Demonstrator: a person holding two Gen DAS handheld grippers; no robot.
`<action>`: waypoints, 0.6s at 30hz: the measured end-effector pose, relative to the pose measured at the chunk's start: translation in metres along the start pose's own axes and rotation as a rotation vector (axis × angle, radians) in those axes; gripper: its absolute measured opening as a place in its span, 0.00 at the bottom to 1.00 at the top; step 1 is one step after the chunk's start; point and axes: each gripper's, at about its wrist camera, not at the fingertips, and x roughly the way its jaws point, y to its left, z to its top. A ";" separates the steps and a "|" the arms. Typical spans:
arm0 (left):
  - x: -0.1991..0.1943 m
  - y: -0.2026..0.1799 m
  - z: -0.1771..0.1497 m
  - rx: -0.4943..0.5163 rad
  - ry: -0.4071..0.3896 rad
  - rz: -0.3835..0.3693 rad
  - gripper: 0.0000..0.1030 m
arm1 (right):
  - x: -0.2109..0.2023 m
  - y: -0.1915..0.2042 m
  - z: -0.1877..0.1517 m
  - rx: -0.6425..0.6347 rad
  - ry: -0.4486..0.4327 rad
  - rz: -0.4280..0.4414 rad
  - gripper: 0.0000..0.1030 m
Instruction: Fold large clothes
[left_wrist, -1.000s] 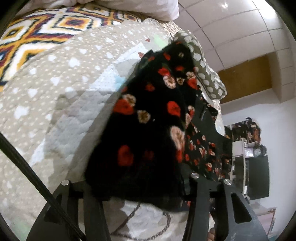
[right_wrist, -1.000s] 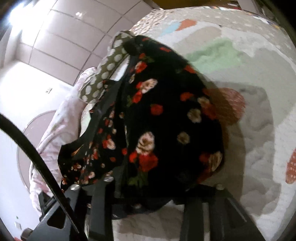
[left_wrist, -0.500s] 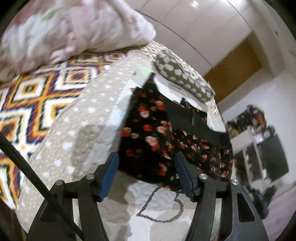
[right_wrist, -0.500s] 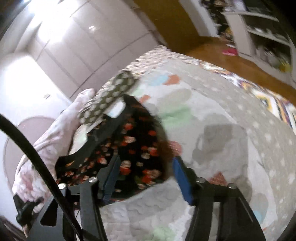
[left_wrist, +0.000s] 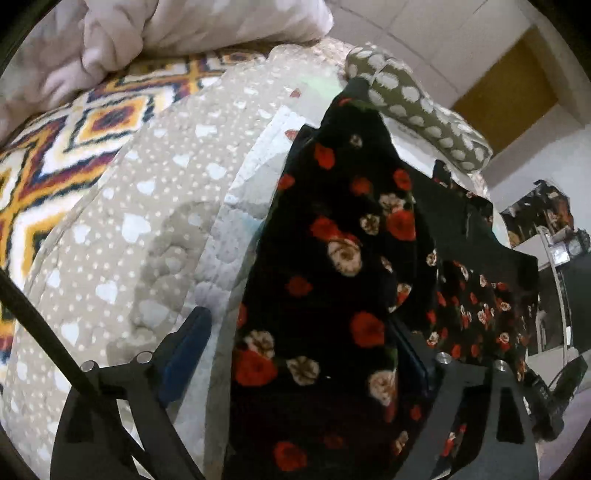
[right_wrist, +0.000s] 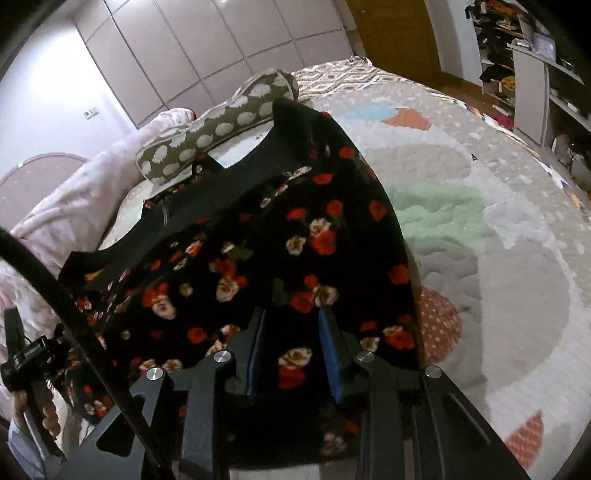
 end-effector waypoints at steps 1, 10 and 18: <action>0.001 -0.003 -0.001 0.020 -0.008 0.013 0.89 | 0.003 -0.001 0.000 -0.005 -0.006 0.002 0.31; -0.028 -0.013 -0.007 0.035 -0.024 0.056 0.89 | 0.004 0.012 0.002 -0.062 -0.017 -0.056 0.42; -0.101 -0.009 -0.031 0.053 -0.141 0.078 0.89 | -0.052 0.044 0.014 -0.076 -0.086 -0.058 0.60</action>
